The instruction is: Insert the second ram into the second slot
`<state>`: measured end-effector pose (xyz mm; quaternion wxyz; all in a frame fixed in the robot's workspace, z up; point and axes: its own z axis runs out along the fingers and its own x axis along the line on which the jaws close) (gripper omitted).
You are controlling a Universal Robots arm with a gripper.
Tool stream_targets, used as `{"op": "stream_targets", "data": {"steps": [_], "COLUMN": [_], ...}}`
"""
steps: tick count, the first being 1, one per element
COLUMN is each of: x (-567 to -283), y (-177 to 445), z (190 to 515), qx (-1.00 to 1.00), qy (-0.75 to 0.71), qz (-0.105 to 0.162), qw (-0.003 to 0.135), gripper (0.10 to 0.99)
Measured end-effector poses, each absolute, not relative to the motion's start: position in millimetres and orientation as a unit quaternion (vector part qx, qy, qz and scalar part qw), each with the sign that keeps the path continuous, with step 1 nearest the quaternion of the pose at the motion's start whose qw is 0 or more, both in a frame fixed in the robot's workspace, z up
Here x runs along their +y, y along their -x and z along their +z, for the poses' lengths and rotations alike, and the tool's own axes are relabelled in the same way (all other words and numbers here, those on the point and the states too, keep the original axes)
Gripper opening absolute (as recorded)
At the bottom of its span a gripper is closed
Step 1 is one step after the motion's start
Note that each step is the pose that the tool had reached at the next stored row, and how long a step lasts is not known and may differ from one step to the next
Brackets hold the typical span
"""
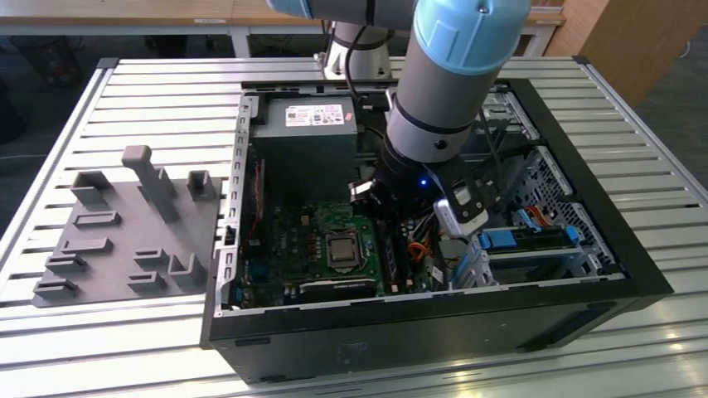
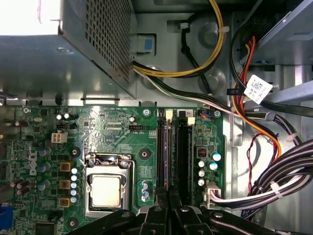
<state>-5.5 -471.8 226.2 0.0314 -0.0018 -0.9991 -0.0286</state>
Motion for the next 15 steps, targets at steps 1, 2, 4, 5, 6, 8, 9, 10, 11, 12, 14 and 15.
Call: {"op": "stream_targets", "data": {"steps": [1,2,4,5,6,8,9,10,11,12,14,15], "x": [-471.8,-471.8,-471.8,-471.8,-471.8,-471.8,-471.8,-471.8,-471.8,-471.8,-471.8,-471.8], "y": [5.4,5.3,5.2,5.2,5.1,5.1,5.1,5.1,5.1,5.1,5.1,5.1], "z": [225.8,225.3,224.3,223.9,223.6,222.8,222.4,222.1,222.0,221.6,221.5,221.5], "qx": [-0.999,-0.999,-0.999,-0.999,-0.999,-0.999,-0.999,-0.999,-0.999,-0.999,-0.999,-0.999], "qy": [0.002,0.002,0.002,0.002,0.002,0.002,0.002,0.002,0.002,0.002,0.002,0.002], "qz": [-0.029,-0.029,-0.029,-0.029,-0.029,-0.029,-0.029,-0.029,-0.028,-0.029,-0.029,-0.029], "qw": [0.031,0.031,0.031,0.031,0.031,0.031,0.031,0.032,0.032,0.032,0.032,0.032], "gripper": [0.129,0.129,0.129,0.129,0.129,0.129,0.129,0.129,0.129,0.129,0.129,0.129]}}
